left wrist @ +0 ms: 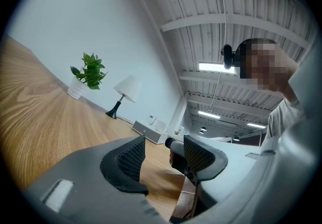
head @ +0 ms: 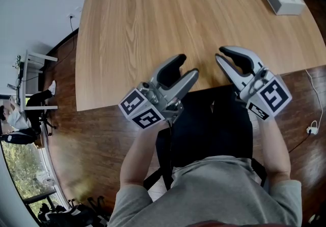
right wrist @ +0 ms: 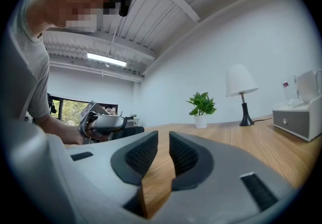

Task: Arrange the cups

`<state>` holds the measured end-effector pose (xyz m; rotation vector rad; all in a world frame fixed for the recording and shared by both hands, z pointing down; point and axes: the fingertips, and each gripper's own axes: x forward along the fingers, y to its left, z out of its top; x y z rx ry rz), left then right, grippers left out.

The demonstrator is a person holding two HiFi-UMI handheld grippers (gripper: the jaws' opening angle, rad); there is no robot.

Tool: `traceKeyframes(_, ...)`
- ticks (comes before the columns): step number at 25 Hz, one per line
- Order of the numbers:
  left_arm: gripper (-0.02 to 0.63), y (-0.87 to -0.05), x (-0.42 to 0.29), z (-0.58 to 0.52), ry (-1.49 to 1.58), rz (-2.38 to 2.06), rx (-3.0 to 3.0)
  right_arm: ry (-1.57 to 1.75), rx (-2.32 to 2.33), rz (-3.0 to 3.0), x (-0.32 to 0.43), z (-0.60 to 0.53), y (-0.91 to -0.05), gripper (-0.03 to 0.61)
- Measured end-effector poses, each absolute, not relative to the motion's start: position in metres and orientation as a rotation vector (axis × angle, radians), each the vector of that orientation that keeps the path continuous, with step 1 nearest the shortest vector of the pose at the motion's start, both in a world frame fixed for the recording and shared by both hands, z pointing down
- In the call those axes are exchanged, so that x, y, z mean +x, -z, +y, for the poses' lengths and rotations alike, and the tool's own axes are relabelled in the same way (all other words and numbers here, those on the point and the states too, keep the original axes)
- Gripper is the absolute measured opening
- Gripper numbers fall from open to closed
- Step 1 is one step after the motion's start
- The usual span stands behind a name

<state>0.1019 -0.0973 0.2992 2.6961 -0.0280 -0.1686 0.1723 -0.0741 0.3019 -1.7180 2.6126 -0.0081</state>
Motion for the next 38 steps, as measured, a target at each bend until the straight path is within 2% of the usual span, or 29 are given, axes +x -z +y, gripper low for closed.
traceKeyframes(38, 0.235, -0.3013, 0.1022, -0.0982, 0.165, -0.028, 2.691, 0.058, -1.678, 2.584, 0.1764, -0.0718, -0.3015, 0.061)
